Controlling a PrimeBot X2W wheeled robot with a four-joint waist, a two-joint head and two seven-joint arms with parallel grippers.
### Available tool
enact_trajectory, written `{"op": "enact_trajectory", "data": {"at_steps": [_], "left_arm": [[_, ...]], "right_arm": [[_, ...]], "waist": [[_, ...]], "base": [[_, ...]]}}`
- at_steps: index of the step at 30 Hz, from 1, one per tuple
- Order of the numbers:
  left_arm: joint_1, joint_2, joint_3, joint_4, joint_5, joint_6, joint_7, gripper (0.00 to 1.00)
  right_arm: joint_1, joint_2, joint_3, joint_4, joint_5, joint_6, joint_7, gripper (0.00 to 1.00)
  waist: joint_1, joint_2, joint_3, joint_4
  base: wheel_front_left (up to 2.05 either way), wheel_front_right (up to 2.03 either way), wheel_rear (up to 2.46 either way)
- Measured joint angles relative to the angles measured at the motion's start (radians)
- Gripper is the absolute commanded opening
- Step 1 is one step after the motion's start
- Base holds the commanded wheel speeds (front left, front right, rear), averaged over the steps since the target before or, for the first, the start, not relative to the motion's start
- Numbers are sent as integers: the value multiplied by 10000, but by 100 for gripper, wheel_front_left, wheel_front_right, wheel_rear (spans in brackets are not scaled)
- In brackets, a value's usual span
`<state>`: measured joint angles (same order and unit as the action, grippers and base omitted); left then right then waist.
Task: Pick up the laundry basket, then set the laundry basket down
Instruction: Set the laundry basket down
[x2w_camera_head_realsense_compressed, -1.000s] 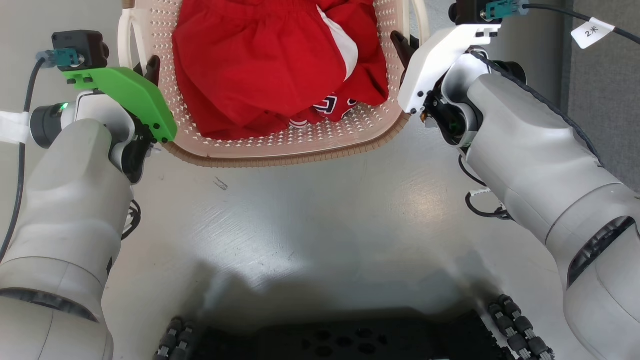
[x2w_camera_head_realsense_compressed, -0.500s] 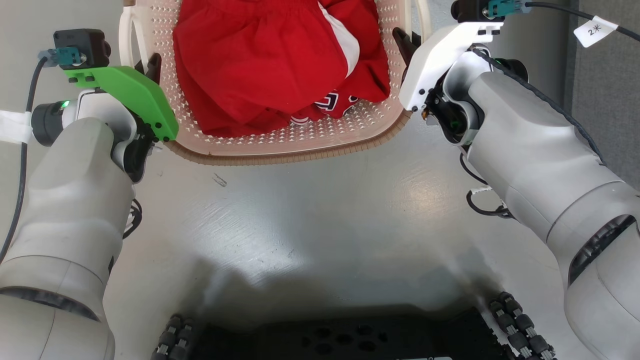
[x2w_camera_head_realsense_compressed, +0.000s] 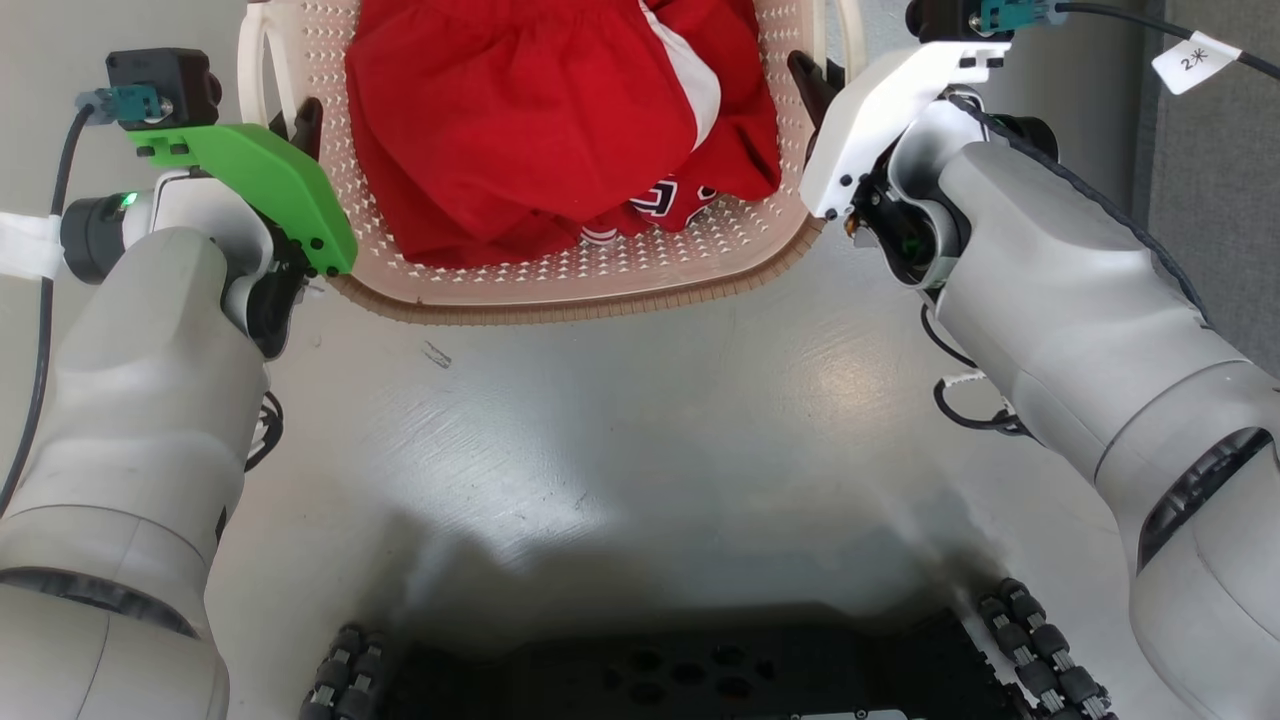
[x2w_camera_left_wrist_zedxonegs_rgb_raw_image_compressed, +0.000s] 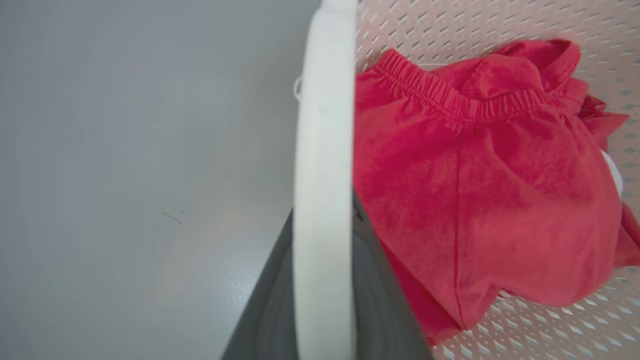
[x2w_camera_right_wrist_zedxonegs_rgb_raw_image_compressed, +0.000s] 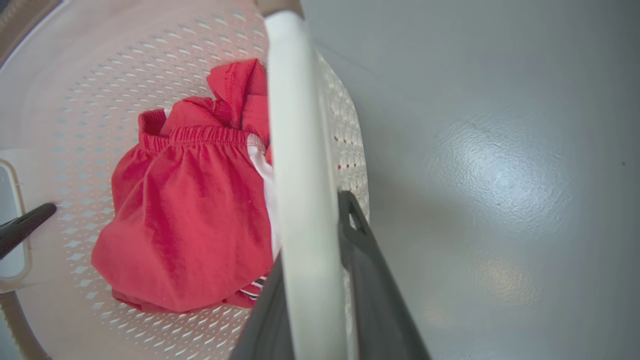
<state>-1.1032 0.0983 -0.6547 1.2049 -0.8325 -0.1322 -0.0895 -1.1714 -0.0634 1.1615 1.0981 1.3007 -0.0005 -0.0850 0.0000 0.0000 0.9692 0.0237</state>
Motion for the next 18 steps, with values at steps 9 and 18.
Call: {"op": "enact_trajectory", "data": {"at_steps": [9,18], "left_arm": [[-31,2,-94,10,0,0,-54,30],[-31,75,-203,63,0,2,-82,100]], "right_arm": [[-93,0,42,19,61,-2,-82,39],[-204,-2,50,13,236,2,-130,100]], "waist": [[0,0,51,-6],[0,0,39,-1]], "base": [[0,0,0],[0,0,0]]}}
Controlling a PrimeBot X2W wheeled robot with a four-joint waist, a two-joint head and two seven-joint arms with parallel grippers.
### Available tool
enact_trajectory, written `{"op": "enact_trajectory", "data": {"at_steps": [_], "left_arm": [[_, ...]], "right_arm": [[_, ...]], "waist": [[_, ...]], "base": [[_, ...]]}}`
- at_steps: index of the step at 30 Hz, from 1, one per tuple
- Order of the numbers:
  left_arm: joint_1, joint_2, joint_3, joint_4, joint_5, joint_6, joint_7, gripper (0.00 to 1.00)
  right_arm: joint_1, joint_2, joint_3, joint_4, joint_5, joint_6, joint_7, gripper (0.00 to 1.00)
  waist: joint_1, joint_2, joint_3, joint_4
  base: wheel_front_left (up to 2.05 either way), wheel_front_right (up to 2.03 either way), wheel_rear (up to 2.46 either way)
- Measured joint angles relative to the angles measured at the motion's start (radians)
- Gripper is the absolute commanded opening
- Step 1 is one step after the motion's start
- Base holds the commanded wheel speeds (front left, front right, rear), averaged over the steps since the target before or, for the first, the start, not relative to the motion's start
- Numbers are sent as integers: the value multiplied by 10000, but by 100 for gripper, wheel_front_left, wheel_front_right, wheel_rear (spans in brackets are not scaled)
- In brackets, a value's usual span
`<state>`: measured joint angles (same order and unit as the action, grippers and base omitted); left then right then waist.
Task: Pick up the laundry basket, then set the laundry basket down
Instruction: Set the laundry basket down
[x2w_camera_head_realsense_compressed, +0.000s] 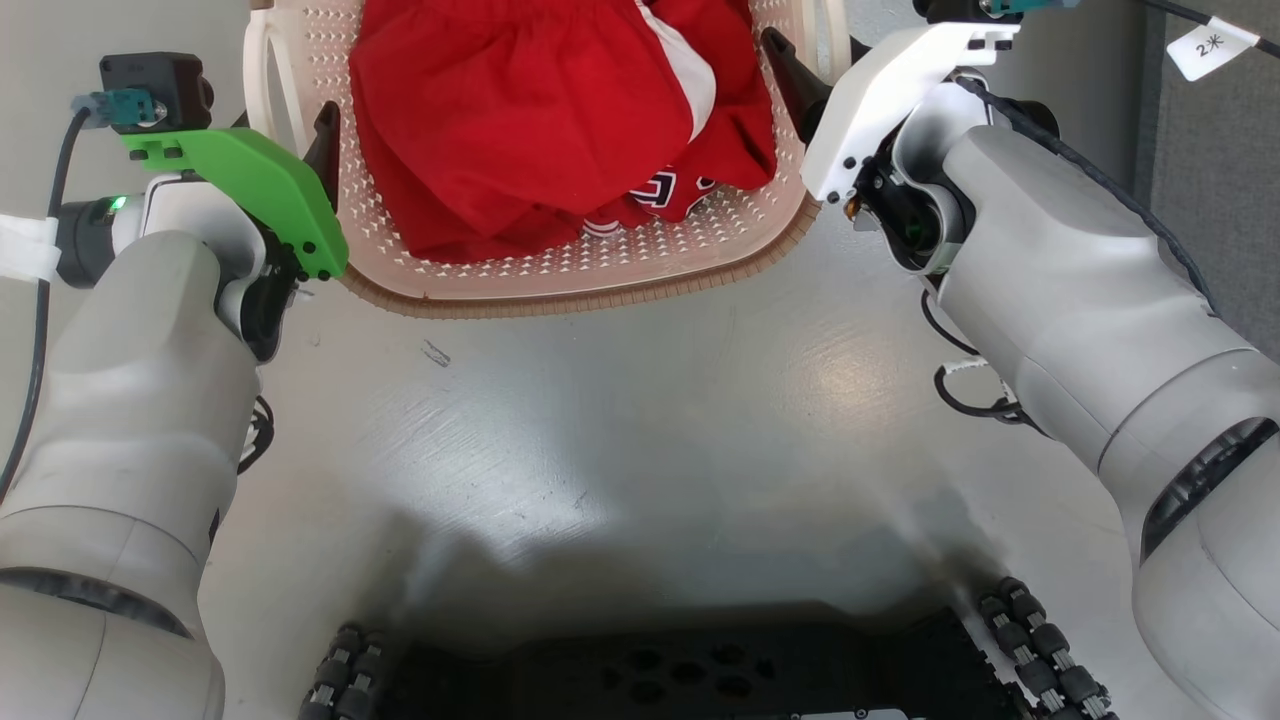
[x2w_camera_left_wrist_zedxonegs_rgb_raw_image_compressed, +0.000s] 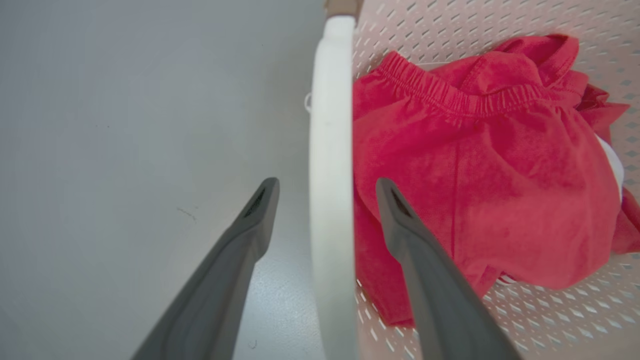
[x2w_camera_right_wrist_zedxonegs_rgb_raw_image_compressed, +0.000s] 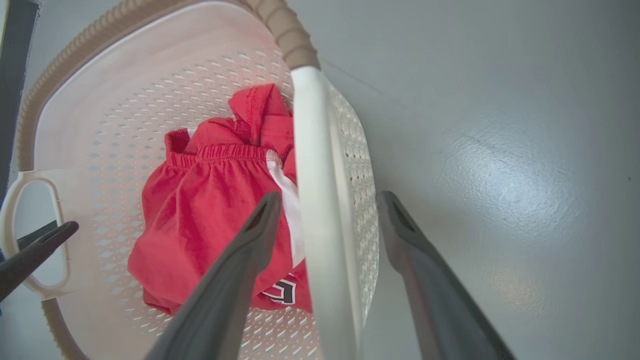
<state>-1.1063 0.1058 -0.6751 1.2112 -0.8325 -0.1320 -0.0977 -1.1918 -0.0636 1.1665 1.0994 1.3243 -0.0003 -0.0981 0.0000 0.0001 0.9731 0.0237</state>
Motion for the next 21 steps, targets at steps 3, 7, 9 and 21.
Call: {"op": "enact_trajectory", "data": {"at_steps": [3,7,9,21], "left_arm": [[0,0,-17,2,0,0,-2,100],[0,2,-31,12,0,0,-15,100],[0,2,-31,15,-2,0,-15,100],[304,42,-61,163,-180,0,-100,100]], "right_arm": [[0,0,23,0,33,0,-71,100],[0,0,59,0,61,0,-73,100],[0,0,79,0,71,0,-73,100],[177,2,265,67,182,12,-73,100]], "waist": [[0,0,-21,3],[0,0,-69,2],[0,0,-101,0],[0,0,-661,-39]], "base": [[0,0,0],[0,0,0],[0,0,0],[0,0,0]]}}
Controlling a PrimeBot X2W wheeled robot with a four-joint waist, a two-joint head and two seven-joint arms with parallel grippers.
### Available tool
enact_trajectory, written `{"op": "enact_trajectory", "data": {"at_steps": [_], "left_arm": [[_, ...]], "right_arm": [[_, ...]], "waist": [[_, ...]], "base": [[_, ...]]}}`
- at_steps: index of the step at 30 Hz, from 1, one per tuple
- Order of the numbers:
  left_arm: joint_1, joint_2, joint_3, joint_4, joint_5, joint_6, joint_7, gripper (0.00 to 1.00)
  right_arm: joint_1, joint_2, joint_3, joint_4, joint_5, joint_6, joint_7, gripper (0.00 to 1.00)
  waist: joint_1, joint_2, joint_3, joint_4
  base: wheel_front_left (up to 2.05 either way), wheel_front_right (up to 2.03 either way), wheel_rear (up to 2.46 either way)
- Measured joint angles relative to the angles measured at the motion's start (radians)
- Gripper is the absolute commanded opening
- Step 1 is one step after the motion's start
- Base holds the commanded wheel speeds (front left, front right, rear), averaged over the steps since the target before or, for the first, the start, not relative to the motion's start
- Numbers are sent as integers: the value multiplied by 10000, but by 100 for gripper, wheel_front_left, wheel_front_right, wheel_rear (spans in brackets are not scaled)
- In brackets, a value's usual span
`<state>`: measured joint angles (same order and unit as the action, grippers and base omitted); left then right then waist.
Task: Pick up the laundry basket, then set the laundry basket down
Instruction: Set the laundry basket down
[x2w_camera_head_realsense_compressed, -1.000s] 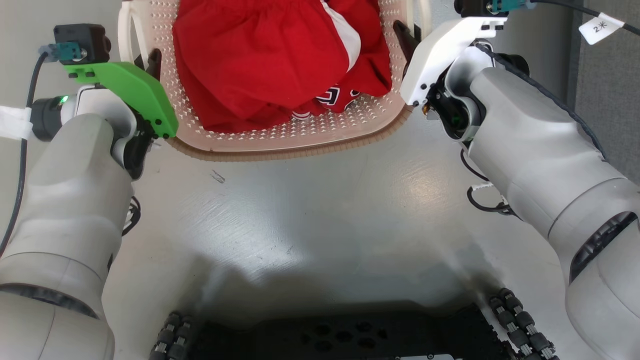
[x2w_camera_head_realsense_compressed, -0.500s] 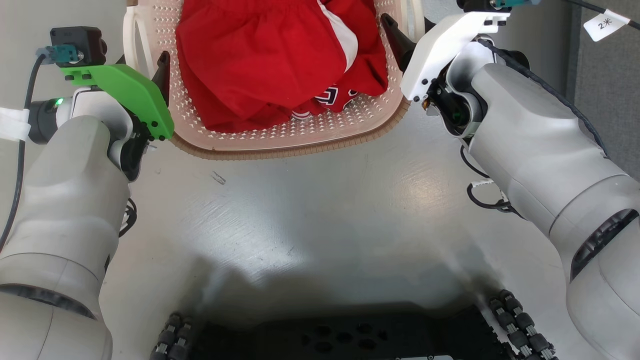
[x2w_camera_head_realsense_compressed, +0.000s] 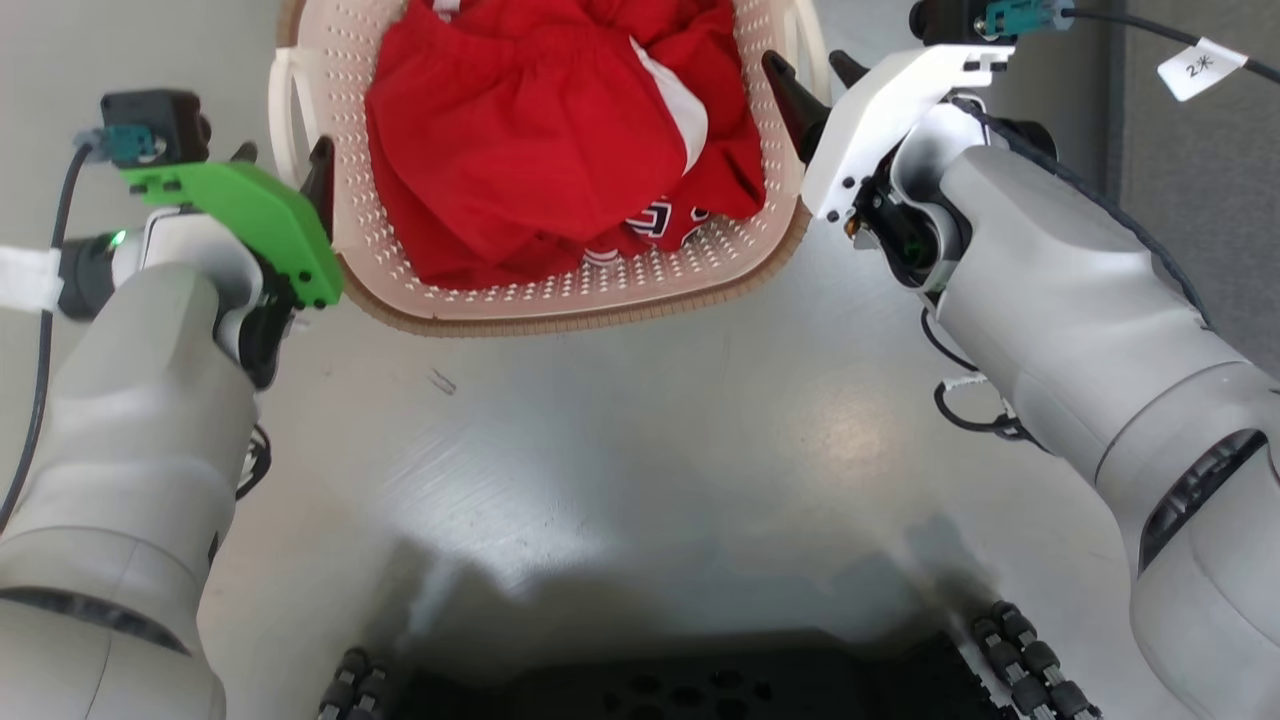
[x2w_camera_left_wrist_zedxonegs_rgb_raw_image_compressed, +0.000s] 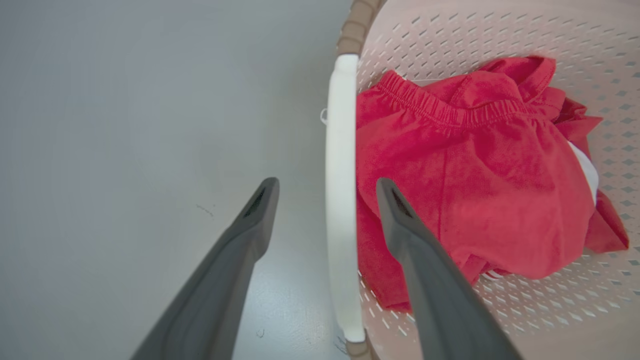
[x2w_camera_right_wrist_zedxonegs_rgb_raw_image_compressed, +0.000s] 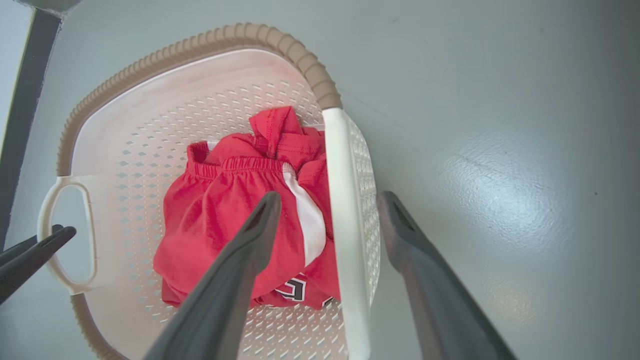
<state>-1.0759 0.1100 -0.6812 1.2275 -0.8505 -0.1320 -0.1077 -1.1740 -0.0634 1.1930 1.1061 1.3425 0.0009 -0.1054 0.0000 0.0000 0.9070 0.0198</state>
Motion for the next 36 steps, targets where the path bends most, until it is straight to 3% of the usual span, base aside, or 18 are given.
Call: {"op": "enact_trajectory", "data": {"at_steps": [19,36], "left_arm": [[1086,178,-111,-169,-111,0,-773,100],[2601,173,-100,-832,-447,0,-1358,100]], "right_arm": [[986,13,194,-13,134,268,-447,100],[2200,33,309,-6,123,723,-1243,100]], "waist": [[0,0,-1774,-242],[-1,0,-3908,-291]], "base": [[0,0,0],[0,0,0]]}}
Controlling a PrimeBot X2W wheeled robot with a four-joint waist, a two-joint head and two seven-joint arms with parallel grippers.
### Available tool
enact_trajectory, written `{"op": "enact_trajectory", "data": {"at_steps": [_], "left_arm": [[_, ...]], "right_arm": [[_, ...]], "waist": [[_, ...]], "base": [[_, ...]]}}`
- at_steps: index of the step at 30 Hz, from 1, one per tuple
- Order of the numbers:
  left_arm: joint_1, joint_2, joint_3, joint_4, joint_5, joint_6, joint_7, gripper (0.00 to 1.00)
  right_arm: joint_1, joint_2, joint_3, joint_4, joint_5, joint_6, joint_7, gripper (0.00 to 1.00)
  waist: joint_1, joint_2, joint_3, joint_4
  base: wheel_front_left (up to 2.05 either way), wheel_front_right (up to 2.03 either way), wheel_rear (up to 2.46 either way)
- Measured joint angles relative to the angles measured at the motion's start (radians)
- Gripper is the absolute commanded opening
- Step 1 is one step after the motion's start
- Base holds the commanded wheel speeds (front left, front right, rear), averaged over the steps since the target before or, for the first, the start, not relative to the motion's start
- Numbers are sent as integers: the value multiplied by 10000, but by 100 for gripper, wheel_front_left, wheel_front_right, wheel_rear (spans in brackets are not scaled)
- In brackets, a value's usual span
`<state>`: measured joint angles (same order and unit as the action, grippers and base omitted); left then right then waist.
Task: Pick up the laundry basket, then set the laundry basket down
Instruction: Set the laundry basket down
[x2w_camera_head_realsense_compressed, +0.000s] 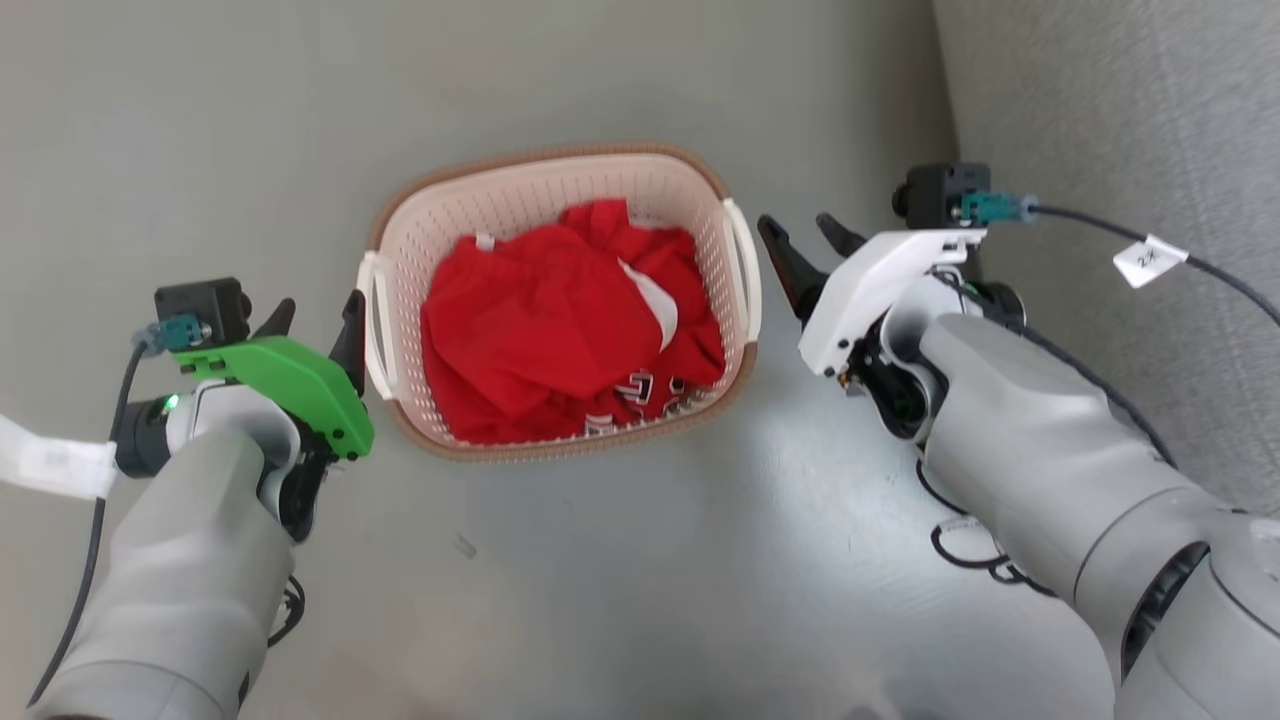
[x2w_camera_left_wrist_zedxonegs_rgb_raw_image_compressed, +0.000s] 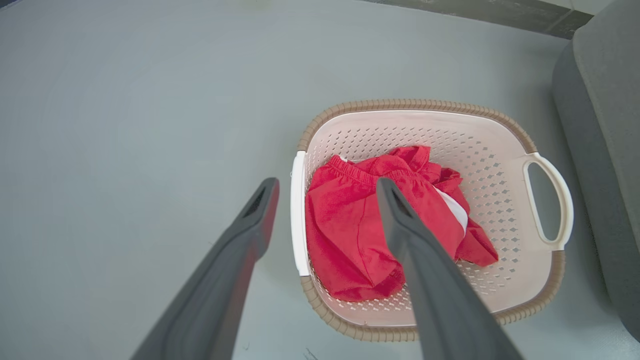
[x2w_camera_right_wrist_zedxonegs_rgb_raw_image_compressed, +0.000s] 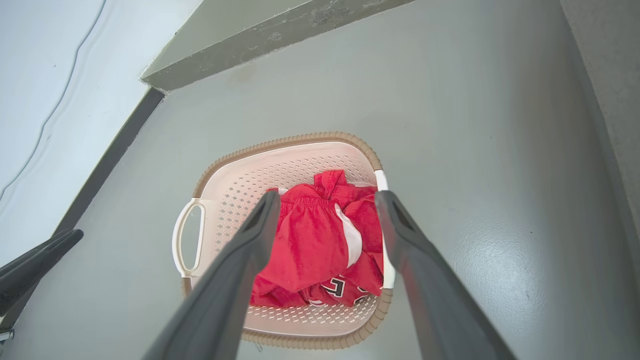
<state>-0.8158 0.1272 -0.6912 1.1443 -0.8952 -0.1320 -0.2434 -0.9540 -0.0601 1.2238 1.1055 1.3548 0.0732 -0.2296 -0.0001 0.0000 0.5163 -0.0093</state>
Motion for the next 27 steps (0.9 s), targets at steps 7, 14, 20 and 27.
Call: {"op": "enact_trajectory", "data": {"at_steps": [7,14,20,27], "left_arm": [[486,171,161,-366,-82,0,-56,100],[722,422,786,-1210,-63,0,-56,100],[1166,612,1212,-1680,77,2,-56,100],[1843,646,1812,-2512,468,159,-56,100]], "right_arm": [[415,0,-27,10,-82,92,-134,100],[846,2,-192,10,-205,130,-207,100],[862,6,-899,-274,-546,146,-207,100],[992,-105,-1875,-782,-1093,146,-207,100]], "waist": [[0,0,-774,-60],[0,0,-1490,-99],[0,0,-1971,-133],[0,0,-2580,-211]], "base": [[0,0,0],[0,0,0],[0,0,0],[0,0,0]]}}
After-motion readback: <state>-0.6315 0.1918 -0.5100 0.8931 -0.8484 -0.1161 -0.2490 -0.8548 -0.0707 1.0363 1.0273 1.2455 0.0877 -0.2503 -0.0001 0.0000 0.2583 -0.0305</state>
